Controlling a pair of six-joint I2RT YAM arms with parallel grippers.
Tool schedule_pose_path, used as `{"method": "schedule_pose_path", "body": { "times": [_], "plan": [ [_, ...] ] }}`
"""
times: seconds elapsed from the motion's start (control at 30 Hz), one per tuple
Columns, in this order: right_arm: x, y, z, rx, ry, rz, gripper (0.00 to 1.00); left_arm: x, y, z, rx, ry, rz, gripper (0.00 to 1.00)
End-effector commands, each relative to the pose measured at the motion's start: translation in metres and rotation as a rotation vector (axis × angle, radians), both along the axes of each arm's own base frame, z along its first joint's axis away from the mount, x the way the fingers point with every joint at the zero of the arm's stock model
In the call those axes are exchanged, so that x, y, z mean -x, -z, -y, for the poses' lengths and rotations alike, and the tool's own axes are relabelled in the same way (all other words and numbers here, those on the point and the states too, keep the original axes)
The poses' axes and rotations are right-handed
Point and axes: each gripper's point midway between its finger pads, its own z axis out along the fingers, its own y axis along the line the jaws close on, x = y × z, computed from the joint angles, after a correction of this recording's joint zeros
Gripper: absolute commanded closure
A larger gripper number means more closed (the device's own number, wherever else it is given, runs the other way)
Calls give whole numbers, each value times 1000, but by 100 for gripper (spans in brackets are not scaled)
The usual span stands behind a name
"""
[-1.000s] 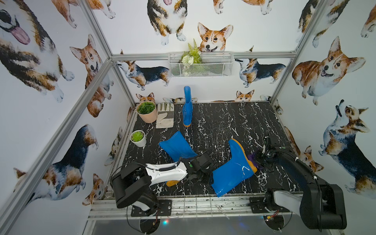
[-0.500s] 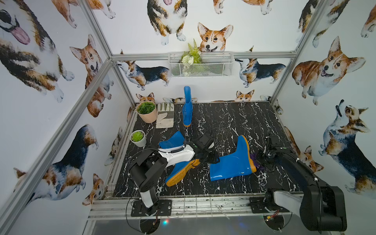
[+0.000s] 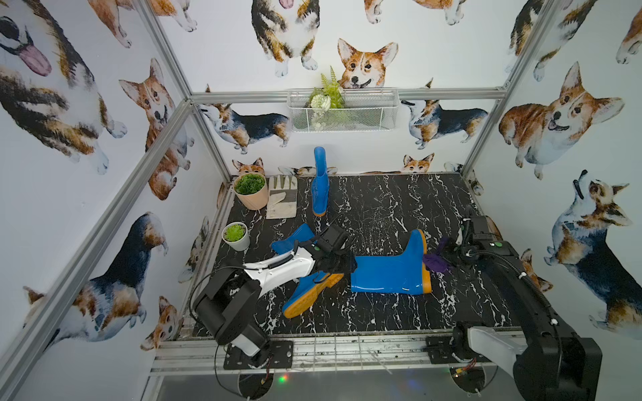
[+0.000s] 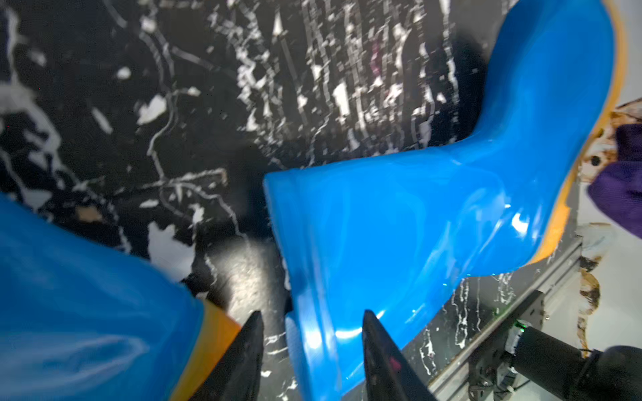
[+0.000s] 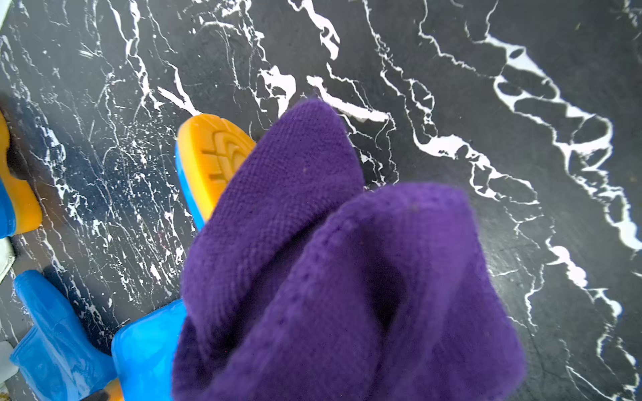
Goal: Wipe the rubber boots with a cloth
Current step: Adjust the rubber boot at the center of the board.
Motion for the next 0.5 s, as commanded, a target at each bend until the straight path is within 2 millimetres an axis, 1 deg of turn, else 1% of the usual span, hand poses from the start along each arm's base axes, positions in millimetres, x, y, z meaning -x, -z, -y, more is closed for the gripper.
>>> {"method": "schedule_pose_path", "body": {
  "times": [0.0, 0.1, 0.13, 0.2, 0.27, 0.3, 0.33, 0.43, 0.47],
  "plan": [
    [-3, -14, -13, 53, -52, 20, 100, -10, -3, 7, 52, -51, 21, 53],
    [-10, -24, -40, 61, -126, 46, 100, -12, 1, 14, 67, -51, 10, 53],
    [-13, -22, -51, 64, -154, 37, 100, -13, 2, 16, 72, -50, 3, 53],
    [-19, -23, -67, 70, -196, 40, 100, -15, 5, 22, 94, -56, -11, 53],
    [-24, -21, -84, 68, -238, 37, 100, -17, 7, 25, 104, -72, -23, 53],
    [-26, -19, -91, 65, -257, 30, 100, -16, 19, 23, 77, -84, -47, 53],
    [-28, -17, -99, 61, -275, 24, 100, -17, 23, 21, 64, -94, -55, 53],
    [-34, -13, -125, 51, -337, 13, 100, -18, 32, 24, 72, -102, -68, 53],
    [-36, -11, -136, 45, -361, 7, 100, -19, 32, 27, 84, -101, -68, 56]
  ]
}}
